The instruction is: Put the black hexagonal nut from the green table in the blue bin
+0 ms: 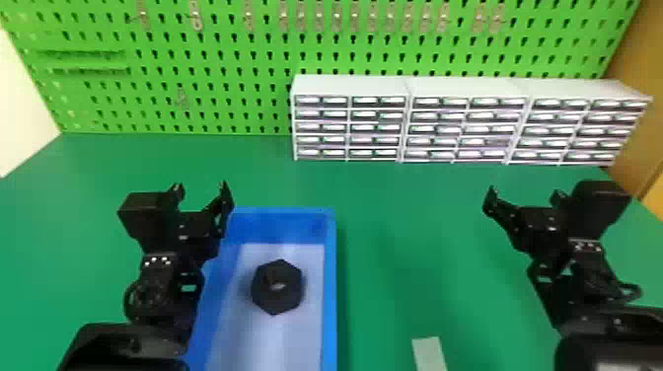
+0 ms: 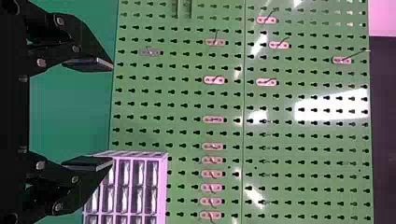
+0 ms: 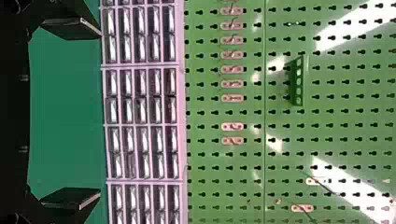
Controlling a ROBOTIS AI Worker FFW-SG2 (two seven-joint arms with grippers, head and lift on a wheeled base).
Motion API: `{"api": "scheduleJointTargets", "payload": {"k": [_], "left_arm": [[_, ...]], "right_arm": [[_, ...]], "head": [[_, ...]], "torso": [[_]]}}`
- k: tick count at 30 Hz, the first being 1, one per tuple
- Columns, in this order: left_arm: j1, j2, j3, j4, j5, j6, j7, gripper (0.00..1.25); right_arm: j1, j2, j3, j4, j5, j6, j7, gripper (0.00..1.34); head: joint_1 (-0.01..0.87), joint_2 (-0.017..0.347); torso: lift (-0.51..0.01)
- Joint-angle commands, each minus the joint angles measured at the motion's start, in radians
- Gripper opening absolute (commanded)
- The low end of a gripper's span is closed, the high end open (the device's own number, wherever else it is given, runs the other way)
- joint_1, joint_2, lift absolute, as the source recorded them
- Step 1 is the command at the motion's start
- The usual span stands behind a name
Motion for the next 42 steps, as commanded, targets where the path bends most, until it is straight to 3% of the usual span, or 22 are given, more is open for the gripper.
{"api": "scheduleJointTargets", "payload": {"k": [1,42], "left_arm": [[-0.006,-0.001,-0.004,0.000,-0.001,0.004,0.000,0.72],[-0.001,0.000,0.003,0.000,-0.001,0.007,0.000,0.72]], "right_arm": [[0.004,-0.002,-0.005,-0.006,0.000,0.000,0.000,1.22],[0.007,0.008,0.008,-0.004,-0.002,0.008,0.000,1.22]], "head": [[0.657,0.057],[0.657,0.057]], "torso": [[-0.095],[-0.095]]}}
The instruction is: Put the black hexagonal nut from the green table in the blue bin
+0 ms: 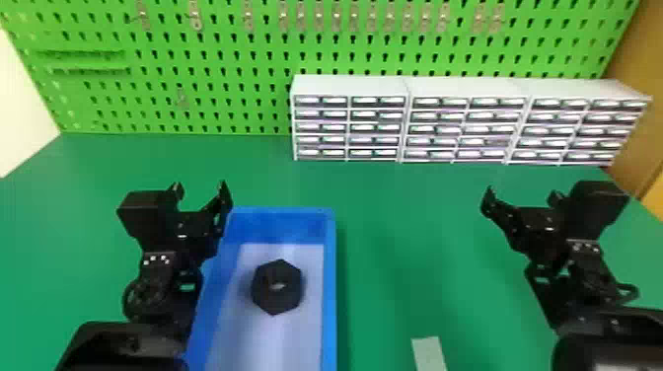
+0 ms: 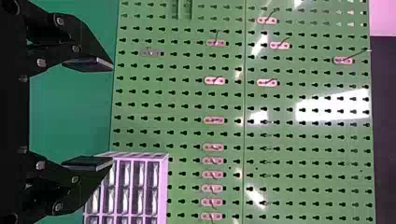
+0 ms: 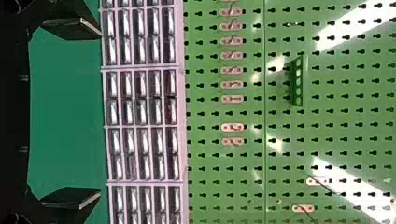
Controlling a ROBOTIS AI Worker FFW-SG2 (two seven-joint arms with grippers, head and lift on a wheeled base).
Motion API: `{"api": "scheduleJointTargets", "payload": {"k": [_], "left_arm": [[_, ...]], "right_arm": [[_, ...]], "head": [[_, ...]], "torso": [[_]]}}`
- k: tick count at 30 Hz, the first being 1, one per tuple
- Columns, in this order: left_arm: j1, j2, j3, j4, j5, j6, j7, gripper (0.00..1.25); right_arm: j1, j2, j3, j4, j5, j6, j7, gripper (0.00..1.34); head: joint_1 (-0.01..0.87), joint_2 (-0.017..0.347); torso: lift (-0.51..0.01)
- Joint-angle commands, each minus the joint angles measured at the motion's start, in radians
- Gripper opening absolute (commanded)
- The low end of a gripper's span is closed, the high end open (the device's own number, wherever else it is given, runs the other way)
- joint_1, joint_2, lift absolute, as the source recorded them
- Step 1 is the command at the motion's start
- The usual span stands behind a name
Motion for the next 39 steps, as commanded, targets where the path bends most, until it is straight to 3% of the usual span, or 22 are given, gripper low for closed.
{"api": "scheduleJointTargets", "payload": {"k": [1,39], "left_arm": [[0.002,0.000,-0.002,0.000,0.000,0.000,0.000,0.72],[0.002,0.000,-0.006,0.002,-0.001,0.000,0.000,0.72]], "right_arm": [[0.004,0.001,0.003,0.000,0.000,0.003,0.000,1.22],[0.015,0.007,-0.005,0.002,-0.009,0.003,0.000,1.22]], "head": [[0.657,0.057],[0.657,0.057]], "torso": [[-0.095],[-0.095]]}}
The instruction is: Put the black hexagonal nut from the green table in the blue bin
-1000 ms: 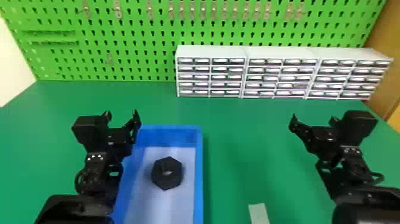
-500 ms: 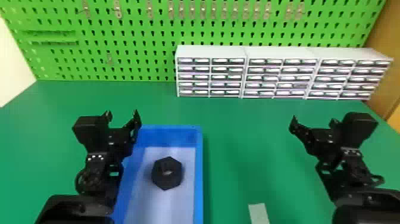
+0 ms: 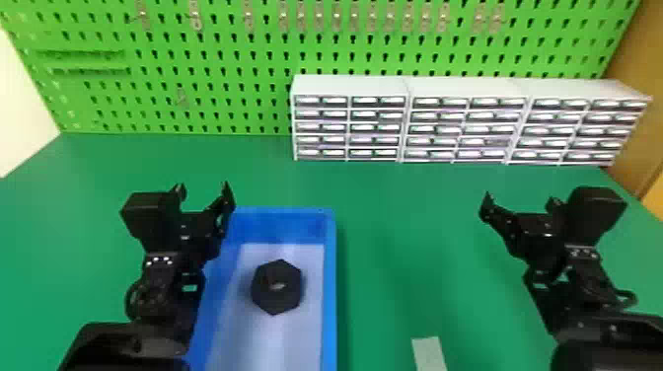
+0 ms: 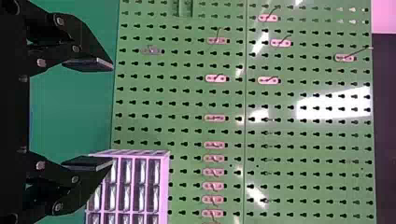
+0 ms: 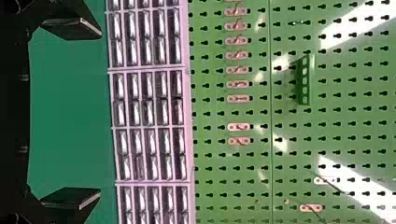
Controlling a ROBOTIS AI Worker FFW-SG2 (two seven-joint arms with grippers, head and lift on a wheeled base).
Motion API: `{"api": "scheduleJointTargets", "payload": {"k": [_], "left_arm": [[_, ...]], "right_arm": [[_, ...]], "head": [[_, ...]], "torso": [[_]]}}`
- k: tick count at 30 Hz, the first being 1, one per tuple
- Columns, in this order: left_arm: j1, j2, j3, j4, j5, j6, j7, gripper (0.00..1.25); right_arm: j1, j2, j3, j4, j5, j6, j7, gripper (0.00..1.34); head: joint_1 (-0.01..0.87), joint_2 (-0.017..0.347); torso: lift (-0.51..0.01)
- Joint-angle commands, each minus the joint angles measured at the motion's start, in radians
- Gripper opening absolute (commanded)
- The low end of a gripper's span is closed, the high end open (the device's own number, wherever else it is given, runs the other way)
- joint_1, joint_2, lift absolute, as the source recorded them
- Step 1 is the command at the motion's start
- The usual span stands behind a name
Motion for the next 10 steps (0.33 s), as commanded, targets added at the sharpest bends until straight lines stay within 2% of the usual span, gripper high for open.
{"api": "scheduleJointTargets", "payload": {"k": [1,10], "left_arm": [[0.000,0.000,0.003,0.000,-0.002,0.000,0.000,0.72],[0.000,0.000,0.001,0.002,-0.002,0.002,0.000,0.72]], "right_arm": [[0.000,0.000,0.000,0.002,-0.003,0.000,0.000,1.22],[0.000,0.001,0.000,0.005,-0.006,0.000,0.000,1.22]], "head": [[0.657,0.057],[0.657,0.057]], "torso": [[-0.095],[-0.095]]}}
